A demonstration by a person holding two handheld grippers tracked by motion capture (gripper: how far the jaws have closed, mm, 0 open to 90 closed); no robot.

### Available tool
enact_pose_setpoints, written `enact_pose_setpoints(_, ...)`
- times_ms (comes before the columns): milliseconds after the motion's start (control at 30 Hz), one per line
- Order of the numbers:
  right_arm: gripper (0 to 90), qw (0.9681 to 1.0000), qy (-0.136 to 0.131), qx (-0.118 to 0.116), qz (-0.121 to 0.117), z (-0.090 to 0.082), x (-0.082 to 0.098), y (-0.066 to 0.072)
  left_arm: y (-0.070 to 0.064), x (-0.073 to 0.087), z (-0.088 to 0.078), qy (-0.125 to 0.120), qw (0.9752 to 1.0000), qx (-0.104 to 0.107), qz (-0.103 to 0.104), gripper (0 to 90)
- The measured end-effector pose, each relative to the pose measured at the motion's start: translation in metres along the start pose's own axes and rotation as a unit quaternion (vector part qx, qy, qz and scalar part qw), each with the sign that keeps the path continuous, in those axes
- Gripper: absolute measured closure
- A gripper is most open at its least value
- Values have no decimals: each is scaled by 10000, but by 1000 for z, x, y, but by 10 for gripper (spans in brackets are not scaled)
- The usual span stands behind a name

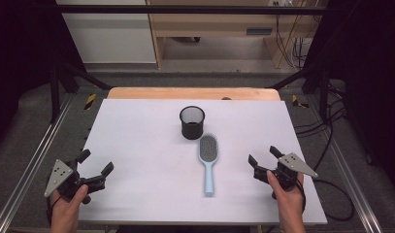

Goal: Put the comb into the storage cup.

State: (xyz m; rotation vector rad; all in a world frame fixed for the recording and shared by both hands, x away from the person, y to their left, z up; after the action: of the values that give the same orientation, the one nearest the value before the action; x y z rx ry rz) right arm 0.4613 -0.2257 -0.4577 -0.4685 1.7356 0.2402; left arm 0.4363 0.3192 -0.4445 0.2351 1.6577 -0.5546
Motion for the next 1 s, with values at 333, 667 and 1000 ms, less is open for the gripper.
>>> enact_pose_setpoints(333,64,9993,348,-56,146,5,3,6,2,3,0,16,9998,1,-208,20)
enact_pose_setpoints(667,267,9960,768,-419,-193,16,-7,34,2,3,1,42,9999,-13,-131,20)
enact_pose_setpoints(1000,647,9907,710,-892,-745,26,-32,69,1,3,1,46,9999,2,-102,10)
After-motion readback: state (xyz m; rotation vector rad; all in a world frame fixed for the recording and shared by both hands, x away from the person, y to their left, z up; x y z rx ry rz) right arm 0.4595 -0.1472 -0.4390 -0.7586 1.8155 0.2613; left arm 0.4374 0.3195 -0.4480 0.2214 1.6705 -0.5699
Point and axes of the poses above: each handheld gripper's, and its own axes: z roughly forward along the jaws, x roughly out of its underside, y roughly to its left, the point moved 4 cm from there along z, roughly forward along the jaws, and after that the axes turned 11 degrees about -z, right-handed, at the moved point
